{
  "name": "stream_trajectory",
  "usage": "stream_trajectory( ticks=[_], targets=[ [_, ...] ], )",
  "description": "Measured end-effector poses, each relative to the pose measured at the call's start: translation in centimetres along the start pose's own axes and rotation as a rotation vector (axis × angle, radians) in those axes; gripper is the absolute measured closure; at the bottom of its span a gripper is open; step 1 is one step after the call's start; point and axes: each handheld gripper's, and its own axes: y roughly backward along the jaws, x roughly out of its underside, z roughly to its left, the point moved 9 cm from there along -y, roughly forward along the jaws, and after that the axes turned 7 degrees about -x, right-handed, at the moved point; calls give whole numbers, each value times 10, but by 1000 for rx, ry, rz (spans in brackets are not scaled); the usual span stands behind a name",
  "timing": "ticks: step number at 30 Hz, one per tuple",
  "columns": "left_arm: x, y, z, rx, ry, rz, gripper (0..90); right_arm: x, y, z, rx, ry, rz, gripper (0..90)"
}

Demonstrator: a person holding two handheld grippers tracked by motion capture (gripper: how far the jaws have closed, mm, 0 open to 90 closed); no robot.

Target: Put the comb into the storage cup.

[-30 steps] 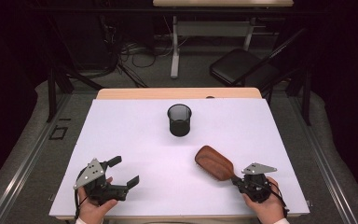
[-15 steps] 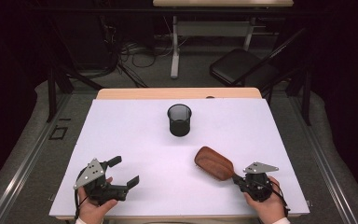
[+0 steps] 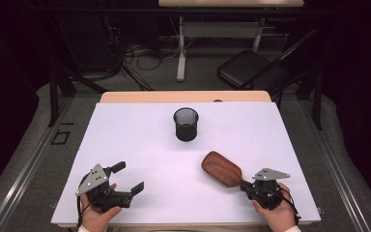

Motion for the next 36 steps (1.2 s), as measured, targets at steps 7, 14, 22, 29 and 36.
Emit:
stream_trajectory(
  ticks=[7,14,22,29,36],
  targets=[
    [0,1,1,3,6,-4,8,-6,4,5,-3,22,-25,747],
    [-1,2,2,-1,12,-7,8,-8,5,6,-7,23,-37,636],
    [0,1,1,-1,11,-4,8,-11,3,9,-16,52,-42,479],
    [0,1,1,-1,14,-4,8,-16,2,8,-17,64,-51,388],
    [0,1,1,-2,14,-3,8,-23,5,6,-34,85,-97,340]
  ],
)
